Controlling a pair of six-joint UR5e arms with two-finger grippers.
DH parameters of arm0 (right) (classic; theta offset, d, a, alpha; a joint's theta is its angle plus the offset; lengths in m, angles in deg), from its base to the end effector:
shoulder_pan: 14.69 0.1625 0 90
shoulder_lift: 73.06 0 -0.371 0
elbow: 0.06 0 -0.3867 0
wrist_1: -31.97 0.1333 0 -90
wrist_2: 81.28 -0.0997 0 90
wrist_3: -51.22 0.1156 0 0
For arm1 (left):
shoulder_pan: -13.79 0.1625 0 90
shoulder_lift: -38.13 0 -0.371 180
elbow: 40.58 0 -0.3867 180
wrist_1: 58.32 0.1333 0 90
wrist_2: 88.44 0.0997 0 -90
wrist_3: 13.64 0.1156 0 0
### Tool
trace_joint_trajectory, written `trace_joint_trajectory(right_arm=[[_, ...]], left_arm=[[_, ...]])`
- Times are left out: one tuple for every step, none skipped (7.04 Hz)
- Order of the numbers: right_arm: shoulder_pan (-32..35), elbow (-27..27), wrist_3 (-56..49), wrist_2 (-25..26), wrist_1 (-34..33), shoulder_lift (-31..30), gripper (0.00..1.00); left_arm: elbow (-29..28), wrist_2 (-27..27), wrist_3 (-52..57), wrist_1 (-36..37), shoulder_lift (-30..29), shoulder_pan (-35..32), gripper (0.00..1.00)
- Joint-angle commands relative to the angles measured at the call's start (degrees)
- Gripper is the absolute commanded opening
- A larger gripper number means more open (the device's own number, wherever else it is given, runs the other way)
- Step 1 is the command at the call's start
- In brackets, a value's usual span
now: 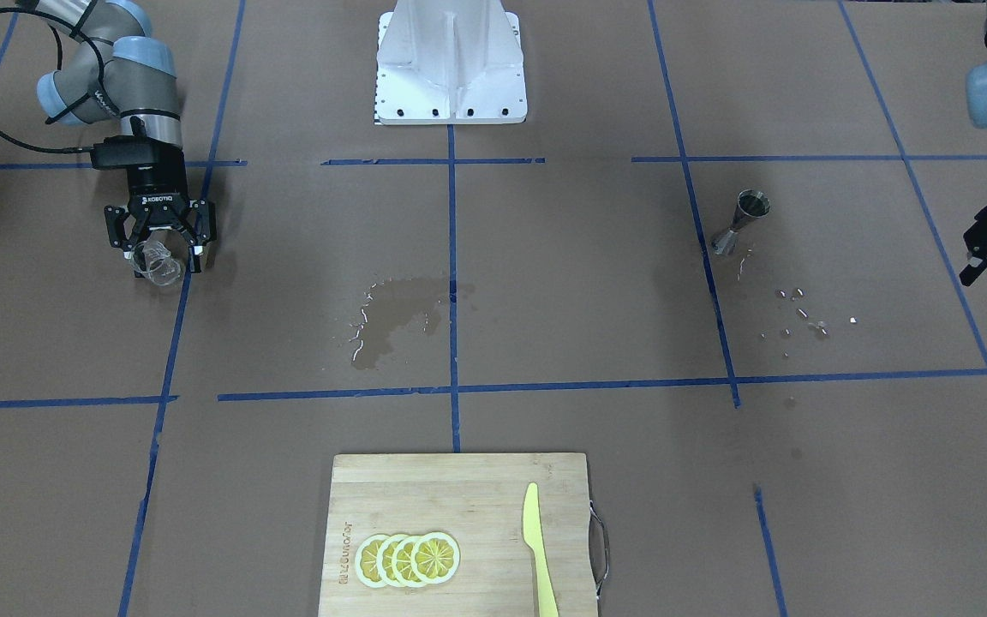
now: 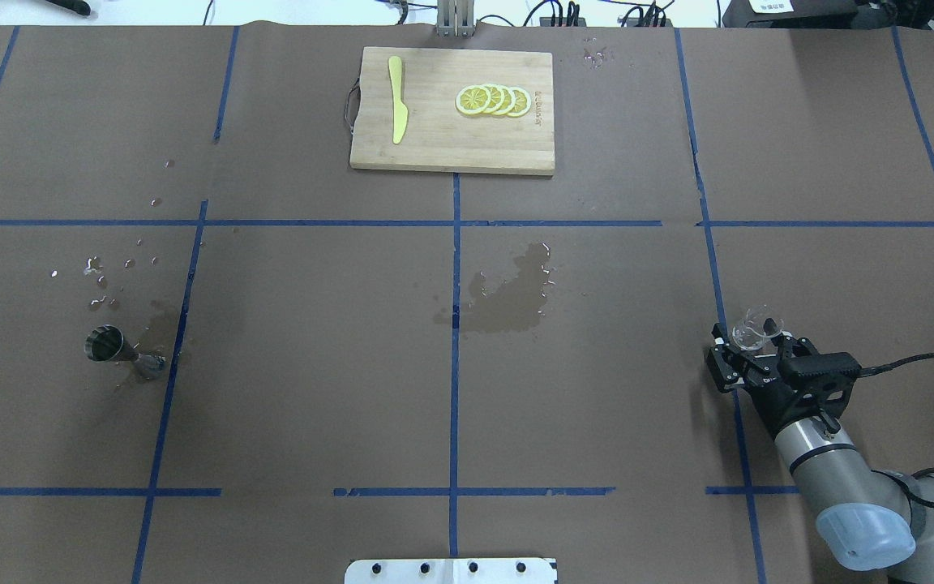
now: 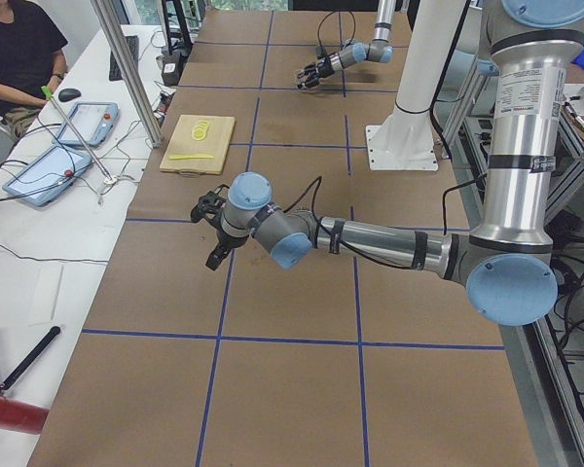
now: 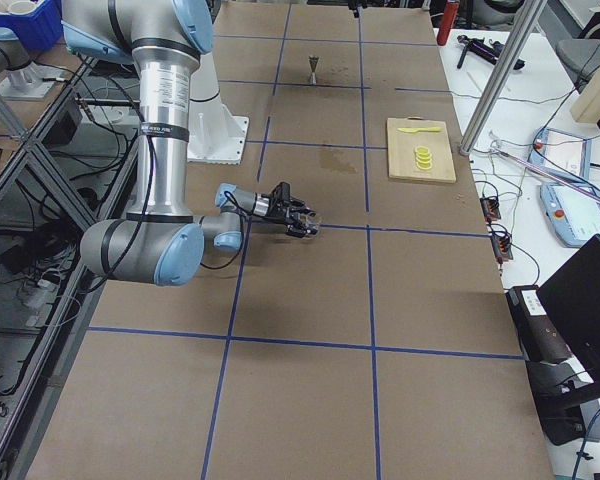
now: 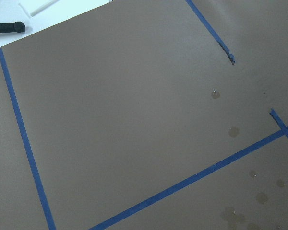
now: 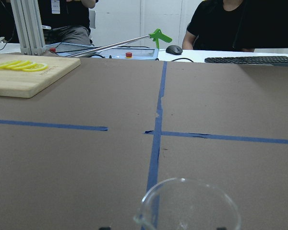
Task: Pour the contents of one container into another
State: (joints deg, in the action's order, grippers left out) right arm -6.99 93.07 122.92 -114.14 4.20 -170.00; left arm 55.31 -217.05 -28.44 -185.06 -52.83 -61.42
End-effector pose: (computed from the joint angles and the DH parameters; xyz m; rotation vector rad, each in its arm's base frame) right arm -0.4118 -0.2882 0.5044 1.0853 -0.6982 0.3485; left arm 0.0748 -0.5229 0.4840 0.5434 0.8061 0.2560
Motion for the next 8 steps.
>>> trace_joint_trajectory(right_arm=[[-0.14, 0.04, 0.02, -0.01, 0.00, 0.00, 0.84], [-0.22, 0.04, 0.02, -0.01, 0.00, 0.00, 0.85], [-0.31, 0.13, 0.02, -0.01, 0.00, 0.00, 0.88], [-0.31, 0.13, 0.02, -0.01, 0.00, 0.00, 0.88], [-0.31, 0.13, 0.02, -0.10, 0.00, -0.09, 0.88], [-0.92, 0.04, -0.07, -0.97, 4.70, -1.30, 0.97], [-1.01, 0.65, -0.16, -4.63, 10.57, -4.97, 0.98], [-1.02, 4.92, -0.16, -8.50, 12.72, -7.88, 0.99]], left_arm=[[0.44, 0.02, -0.33, 0.00, 0.43, -0.02, 1.00], [0.44, 0.02, -0.33, 0.00, 0.43, -0.02, 1.00], [0.44, 0.02, -0.33, 0.00, 0.52, -0.02, 1.00], [0.52, 0.02, -0.33, 0.00, 0.52, -0.11, 1.00], [0.61, 0.02, -0.33, 0.00, 0.52, -0.11, 1.00], [0.87, 0.02, -0.33, 0.00, 0.52, -0.11, 1.00], [0.88, 0.02, -0.33, 0.00, 0.61, -0.11, 1.00], [0.88, 0.02, -0.33, 0.00, 0.61, -0.28, 1.00]])
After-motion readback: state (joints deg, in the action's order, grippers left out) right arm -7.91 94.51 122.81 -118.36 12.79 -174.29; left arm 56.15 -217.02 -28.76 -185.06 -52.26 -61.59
